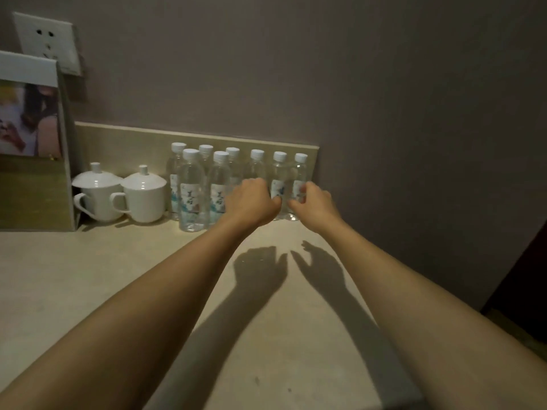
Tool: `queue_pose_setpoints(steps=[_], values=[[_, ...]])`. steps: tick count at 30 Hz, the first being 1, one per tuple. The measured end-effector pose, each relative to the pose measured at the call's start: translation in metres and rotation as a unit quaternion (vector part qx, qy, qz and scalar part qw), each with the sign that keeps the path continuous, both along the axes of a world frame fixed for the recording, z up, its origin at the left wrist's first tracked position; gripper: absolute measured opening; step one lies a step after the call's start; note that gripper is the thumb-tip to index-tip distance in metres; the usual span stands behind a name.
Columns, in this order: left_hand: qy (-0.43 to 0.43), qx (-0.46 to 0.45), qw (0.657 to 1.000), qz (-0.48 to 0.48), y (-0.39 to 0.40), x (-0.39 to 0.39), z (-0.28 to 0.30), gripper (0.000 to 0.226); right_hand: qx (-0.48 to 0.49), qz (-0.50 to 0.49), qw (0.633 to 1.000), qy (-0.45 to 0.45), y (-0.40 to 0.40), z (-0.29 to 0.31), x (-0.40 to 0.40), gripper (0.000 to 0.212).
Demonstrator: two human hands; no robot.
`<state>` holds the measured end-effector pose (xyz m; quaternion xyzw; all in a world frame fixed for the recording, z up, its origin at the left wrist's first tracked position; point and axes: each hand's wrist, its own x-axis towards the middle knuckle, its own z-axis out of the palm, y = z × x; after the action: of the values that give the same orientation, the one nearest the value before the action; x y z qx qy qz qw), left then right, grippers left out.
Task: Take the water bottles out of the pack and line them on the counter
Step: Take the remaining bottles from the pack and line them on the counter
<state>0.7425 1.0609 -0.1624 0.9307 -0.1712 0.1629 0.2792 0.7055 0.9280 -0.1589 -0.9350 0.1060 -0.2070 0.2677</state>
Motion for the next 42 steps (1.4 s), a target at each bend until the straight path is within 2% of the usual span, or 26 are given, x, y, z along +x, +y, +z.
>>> queue_pose_setpoints(steps=[6,13,23,32,37,42], values=[[-0.019,-0.006,0.999,-0.042,-0.103,-0.057,0.019,0.039,-0.006,-0.051,0.998,-0.039,-0.096,0.015,-0.067,0.047],[-0.018,0.004,0.994,-0.108,-0.238,-0.133,0.014,0.044,0.002,-0.131,0.99,-0.057,-0.222,0.011,-0.158,0.037],[0.038,0.046,0.97,-0.237,-0.403,-0.217,-0.012,0.043,0.053,-0.232,0.971,-0.01,-0.365,-0.025,-0.262,0.027],[0.113,0.096,0.937,-0.317,-0.522,-0.216,-0.074,0.037,0.076,-0.316,0.945,0.048,-0.468,-0.084,-0.281,0.022],[0.2,0.135,0.907,-0.345,-0.589,-0.18,-0.125,0.041,0.094,-0.34,0.931,0.089,-0.538,-0.125,-0.254,0.019],[0.265,0.124,0.894,-0.338,-0.652,-0.135,-0.167,0.051,0.127,-0.329,0.925,0.142,-0.604,-0.164,-0.21,0.013]])
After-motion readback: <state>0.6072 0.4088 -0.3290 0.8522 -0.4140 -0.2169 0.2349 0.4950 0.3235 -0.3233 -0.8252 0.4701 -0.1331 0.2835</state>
